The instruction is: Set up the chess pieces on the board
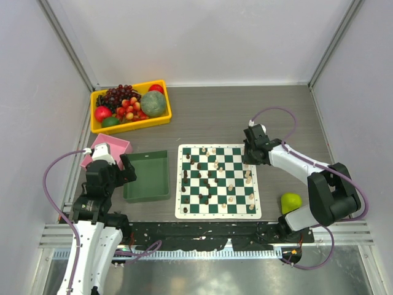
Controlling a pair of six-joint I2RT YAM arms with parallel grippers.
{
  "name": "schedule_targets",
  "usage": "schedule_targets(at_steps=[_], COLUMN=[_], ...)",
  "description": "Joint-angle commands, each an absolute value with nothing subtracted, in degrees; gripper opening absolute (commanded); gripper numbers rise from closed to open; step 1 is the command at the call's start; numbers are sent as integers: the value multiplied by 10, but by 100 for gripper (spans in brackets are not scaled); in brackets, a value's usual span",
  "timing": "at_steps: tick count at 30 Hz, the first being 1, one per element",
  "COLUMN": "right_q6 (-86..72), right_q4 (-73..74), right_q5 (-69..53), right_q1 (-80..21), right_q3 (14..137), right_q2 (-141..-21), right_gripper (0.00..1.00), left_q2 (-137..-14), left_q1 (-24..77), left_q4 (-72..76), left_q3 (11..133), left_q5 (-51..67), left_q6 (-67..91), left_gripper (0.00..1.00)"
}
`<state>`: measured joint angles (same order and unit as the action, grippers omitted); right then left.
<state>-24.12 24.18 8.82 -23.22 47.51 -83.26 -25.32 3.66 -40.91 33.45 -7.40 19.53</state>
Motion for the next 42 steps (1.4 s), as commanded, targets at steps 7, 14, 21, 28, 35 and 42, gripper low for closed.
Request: schedule_targets(at_steps=[7, 14, 21, 28, 35, 42], right_q6=[-234, -223, -234, -282, -317, -335], right_q4=[243, 293, 339, 371, 376, 354], right_q5=[82, 99, 89, 99, 101, 96], right_q1=[-230, -231, -249, -344, -398, -426], right_q3=[487, 523, 525, 498, 445, 426], right_q2=[-814, -762, -668, -630, -624, -641], right_gripper=[35, 43, 53, 57, 58, 57], left_q2=[-249, -249, -249, -250, -250, -251], left_q1=[35, 35, 36, 35, 35, 35], left_q4=[-385, -385, -384, -385, -385, -385], left_q3=[340, 340, 340, 340, 339, 339], left_q5=[-67, -67, -65, -64, -64, -63], left_q6=[200, 200, 200, 200, 199, 200], left_gripper=[99, 99, 99, 99, 99, 99])
